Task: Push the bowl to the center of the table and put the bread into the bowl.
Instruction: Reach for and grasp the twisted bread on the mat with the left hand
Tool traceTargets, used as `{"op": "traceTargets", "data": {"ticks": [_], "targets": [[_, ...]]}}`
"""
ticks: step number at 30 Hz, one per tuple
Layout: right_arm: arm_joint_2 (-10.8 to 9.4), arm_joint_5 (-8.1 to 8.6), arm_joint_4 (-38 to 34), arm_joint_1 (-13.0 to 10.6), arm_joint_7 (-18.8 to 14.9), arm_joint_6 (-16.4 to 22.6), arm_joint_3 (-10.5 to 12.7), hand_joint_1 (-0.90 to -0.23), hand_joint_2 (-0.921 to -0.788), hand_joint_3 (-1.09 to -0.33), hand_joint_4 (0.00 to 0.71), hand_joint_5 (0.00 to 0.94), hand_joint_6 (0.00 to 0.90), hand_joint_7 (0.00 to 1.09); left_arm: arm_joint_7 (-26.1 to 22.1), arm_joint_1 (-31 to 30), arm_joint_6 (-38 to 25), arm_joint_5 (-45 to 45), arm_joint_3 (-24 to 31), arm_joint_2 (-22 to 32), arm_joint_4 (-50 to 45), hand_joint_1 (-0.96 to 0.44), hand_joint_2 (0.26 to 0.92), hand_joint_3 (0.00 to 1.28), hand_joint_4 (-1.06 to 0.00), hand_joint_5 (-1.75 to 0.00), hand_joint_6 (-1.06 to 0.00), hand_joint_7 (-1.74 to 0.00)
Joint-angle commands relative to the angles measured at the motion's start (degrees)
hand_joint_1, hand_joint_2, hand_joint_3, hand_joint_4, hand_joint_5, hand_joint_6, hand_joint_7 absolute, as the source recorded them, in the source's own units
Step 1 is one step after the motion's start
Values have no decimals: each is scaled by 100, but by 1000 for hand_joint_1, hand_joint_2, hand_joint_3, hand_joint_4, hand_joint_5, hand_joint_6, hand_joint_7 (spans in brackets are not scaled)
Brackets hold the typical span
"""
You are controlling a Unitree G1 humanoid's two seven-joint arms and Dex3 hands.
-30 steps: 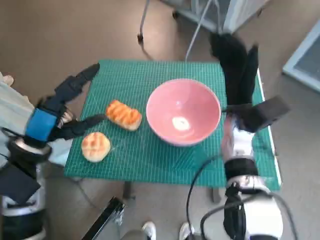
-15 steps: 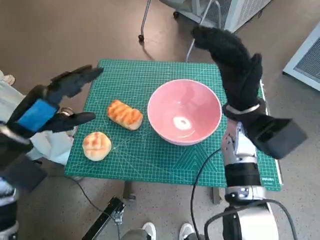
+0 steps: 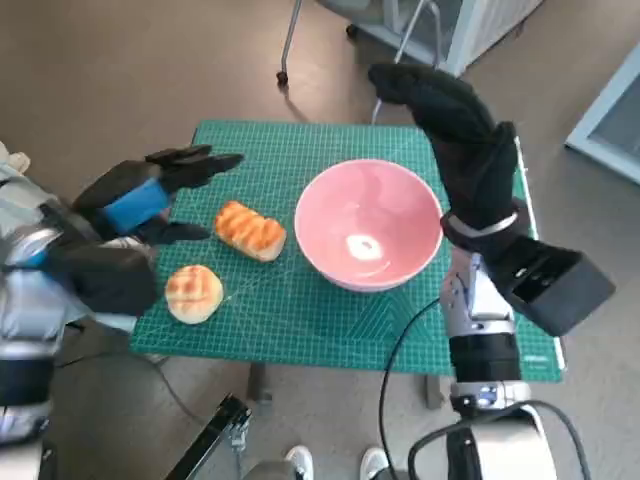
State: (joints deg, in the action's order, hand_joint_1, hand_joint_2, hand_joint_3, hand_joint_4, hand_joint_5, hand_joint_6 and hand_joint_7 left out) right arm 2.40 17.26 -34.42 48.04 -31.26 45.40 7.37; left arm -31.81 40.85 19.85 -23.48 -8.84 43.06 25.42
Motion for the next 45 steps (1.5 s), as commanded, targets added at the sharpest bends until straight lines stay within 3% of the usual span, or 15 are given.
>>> {"op": "traceTargets", "data": {"ticks": [1, 21, 27, 45], "targets": [[24, -100, 164, -211, 80, 12, -61, -675, -921, -784, 322, 40, -1, 984, 156, 471, 46, -427, -393, -162, 593, -207, 847, 0, -234, 0, -388, -52], [135, -73, 643, -535, 128, 102, -138, -677, -921, -768, 307, 48, -1, 948, 1079, 1652, 52, -1440, -1509, -1047, 3128, -197, 848, 1, -225, -1, -386, -44], [163, -123, 663, -609, 191, 180, -139, -678, -921, -765, 307, 51, -1, 948, 1118, 1791, -6, -1502, -1689, -1271, 3633, -193, 848, 1, -230, -3, -385, -42], [186, -61, 635, -645, 217, 285, -132, -677, -921, -750, 308, 60, -1, 944, 1024, 1881, -371, -1636, -2157, -1746, 4503, -101, 861, 7, -316, -26, -469, -81]]}}
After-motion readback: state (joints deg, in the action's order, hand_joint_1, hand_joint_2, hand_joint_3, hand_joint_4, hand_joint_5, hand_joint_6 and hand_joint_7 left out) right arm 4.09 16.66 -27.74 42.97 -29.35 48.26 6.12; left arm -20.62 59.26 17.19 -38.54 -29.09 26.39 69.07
